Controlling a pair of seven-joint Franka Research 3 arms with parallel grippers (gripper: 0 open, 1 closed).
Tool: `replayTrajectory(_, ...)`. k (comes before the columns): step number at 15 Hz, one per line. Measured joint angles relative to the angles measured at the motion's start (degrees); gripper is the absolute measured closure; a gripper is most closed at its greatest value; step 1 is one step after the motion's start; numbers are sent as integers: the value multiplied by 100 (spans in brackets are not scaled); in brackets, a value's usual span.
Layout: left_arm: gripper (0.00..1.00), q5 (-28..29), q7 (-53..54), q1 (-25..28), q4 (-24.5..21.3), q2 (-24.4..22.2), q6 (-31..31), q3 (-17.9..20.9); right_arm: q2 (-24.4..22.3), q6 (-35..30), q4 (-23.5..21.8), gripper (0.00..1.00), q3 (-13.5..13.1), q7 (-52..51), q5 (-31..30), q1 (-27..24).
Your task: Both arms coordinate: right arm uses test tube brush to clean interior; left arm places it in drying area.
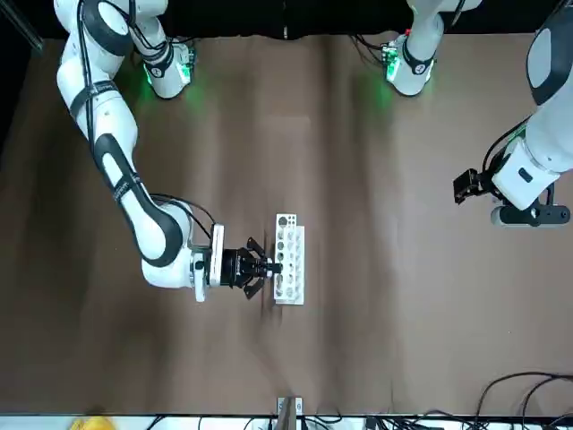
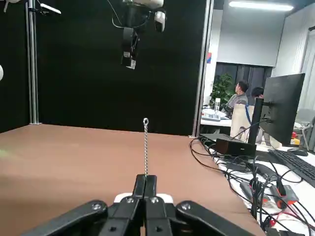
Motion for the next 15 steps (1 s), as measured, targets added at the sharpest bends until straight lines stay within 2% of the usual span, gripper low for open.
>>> replayTrajectory(15,0,0,0,-3,0,1,0,-3,289,15,29,98,-70,-270,163,33)
